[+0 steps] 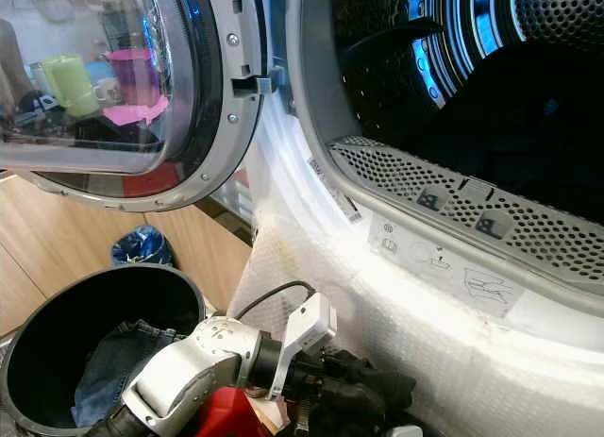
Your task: Clothes washing
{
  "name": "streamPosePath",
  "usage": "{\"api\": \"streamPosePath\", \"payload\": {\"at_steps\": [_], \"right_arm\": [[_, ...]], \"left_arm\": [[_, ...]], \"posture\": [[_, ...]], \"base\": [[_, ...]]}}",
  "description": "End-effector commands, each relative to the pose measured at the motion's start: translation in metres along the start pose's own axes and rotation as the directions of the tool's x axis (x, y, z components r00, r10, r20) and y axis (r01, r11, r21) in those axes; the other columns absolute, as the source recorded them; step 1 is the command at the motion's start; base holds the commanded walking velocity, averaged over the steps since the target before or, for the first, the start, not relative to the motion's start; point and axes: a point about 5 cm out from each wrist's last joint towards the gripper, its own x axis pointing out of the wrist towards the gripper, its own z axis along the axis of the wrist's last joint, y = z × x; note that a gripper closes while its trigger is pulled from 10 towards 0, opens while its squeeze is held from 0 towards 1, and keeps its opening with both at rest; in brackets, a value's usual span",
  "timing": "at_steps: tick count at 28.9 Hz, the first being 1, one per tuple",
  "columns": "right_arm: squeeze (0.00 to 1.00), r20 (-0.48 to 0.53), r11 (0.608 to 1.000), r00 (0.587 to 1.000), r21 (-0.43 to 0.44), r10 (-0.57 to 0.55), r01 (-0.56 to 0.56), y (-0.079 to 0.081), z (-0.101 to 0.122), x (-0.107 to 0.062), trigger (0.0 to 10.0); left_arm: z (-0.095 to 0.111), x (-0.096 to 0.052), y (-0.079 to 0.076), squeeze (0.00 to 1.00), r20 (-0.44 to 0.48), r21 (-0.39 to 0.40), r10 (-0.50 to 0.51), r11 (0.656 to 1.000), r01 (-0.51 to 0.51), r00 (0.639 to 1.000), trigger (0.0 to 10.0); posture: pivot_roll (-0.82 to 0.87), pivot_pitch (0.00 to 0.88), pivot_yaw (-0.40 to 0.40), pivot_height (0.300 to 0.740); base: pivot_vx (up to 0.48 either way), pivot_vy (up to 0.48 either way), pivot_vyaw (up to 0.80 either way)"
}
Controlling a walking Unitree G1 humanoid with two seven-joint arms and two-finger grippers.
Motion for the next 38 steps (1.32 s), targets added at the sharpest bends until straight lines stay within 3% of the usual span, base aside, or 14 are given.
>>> {"api": "streamPosePath", "payload": {"at_steps": [1,9,16,17,18,20,22,23,24,26,27,28,37,38], "right_arm": [[0.00,-0.034,1.000,0.999,0.022,-0.003,0.004,0.002,-0.009,-0.001,0.0],[0.00,-0.037,1.000,0.999,0.027,0.003,-0.002,0.003,-0.011,-0.001,0.0],[0.00,-0.031,1.000,0.999,0.022,0.007,-0.007,0.001,-0.010,-0.004,0.0],[0.00,-0.034,1.000,0.999,0.014,0.017,-0.016,0.002,-0.010,-0.007,0.0],[0.00,-0.034,1.000,0.999,0.014,0.017,-0.016,0.002,-0.010,-0.007,0.0],[0.00,-0.031,1.000,0.999,0.006,0.022,-0.022,0.002,-0.009,-0.012,0.0],[0.00,-0.030,0.999,0.999,-0.005,0.036,-0.036,0.004,-0.007,-0.014,0.0],[0.00,-0.032,0.996,0.996,-0.034,0.086,-0.087,0.011,-0.004,-0.018,0.0],[0.00,-0.033,0.991,0.992,-0.049,0.120,-0.121,0.016,-0.001,-0.022,0.0],[0.00,-0.035,0.984,0.986,-0.068,0.163,-0.165,0.022,0.003,-0.026,0.0],[0.00,-0.033,0.978,0.981,-0.088,0.189,-0.191,0.026,0.007,-0.028,0.0],[0.00,-0.024,0.968,0.974,-0.109,0.224,-0.226,0.032,0.012,-0.032,0.0],[0.00,0.238,0.860,0.854,-0.354,0.463,-0.367,0.084,0.111,-0.070,0.0],[0.00,0.238,0.860,0.854,-0.354,0.463,-0.367,0.084,0.111,-0.070,0.0]], "left_arm": [[0.011,-0.015,-0.010,1.00,0.026,0.033,-0.062,0.998,0.061,0.998,10.0],[-0.001,-0.065,-0.014,1.00,-0.109,0.003,-0.012,1.000,0.013,0.994,10.0],[-0.016,-0.101,0.008,1.00,-0.203,0.035,0.319,0.947,-0.318,0.926,10.0],[-0.024,-0.112,0.011,1.00,-0.205,0.072,0.433,0.901,-0.427,0.878,10.0],[-0.024,-0.112,0.011,1.00,-0.205,0.072,0.433,0.901,-0.427,0.878,10.0],[-0.035,-0.129,0.017,1.00,-0.172,0.086,0.612,0.790,-0.607,0.772,10.0],[-0.039,-0.134,0.019,1.00,-0.166,0.075,0.655,0.754,-0.652,0.737,10.0],[-0.048,-0.148,0.025,1.00,-0.148,0.079,0.767,0.639,-0.766,0.624,10.0],[-0.053,-0.155,0.029,1.00,-0.133,0.084,0.820,0.570,-0.818,0.557,10.0],[-0.059,-0.163,0.034,1.00,-0.117,0.089,0.872,0.485,-0.870,0.475,10.0],[-0.063,-0.167,0.036,0.76,-0.119,0.099,0.892,0.448,-0.888,0.437,10.0],[-0.066,-0.170,0.038,0.00,-0.119,0.116,0.906,0.419,-0.900,0.406,10.0],[-0.073,-0.176,0.047,0.00,0.006,0.221,0.971,0.230,-0.948,0.238,10.0],[-0.073,-0.176,0.047,0.00,0.006,0.221,0.971,0.230,-0.948,0.238,10.0]], "posture": [[0.11,0.019,0.023,0.740],[0.13,0.017,0.032,0.740],[0.13,0.010,0.040,0.740],[0.13,0.010,0.040,0.740],[0.13,0.010,0.040,0.740],[0.14,0.012,0.042,0.740],[0.14,0.014,0.041,0.740],[0.14,0.018,0.037,0.740],[0.15,0.019,0.036,0.740],[0.14,0.019,0.034,0.740],[0.14,0.020,0.033,0.740],[0.14,0.020,0.033,0.740],[0.10,0.026,0.025,0.740],[0.10,0.026,0.025,0.740]], "base": [[0.000,0.000,0.00],[0.000,0.000,0.00],[0.000,0.000,0.00],[0.000,0.000,0.00],[0.000,0.000,0.00],[0.000,0.000,0.00],[0.000,0.000,0.00],[0.000,0.000,0.00],[0.000,0.000,0.00],[0.000,0.000,0.00],[0.000,0.000,0.00],[0.000,0.000,0.00],[0.000,0.000,0.00],[0.000,0.000,0.00]]}}
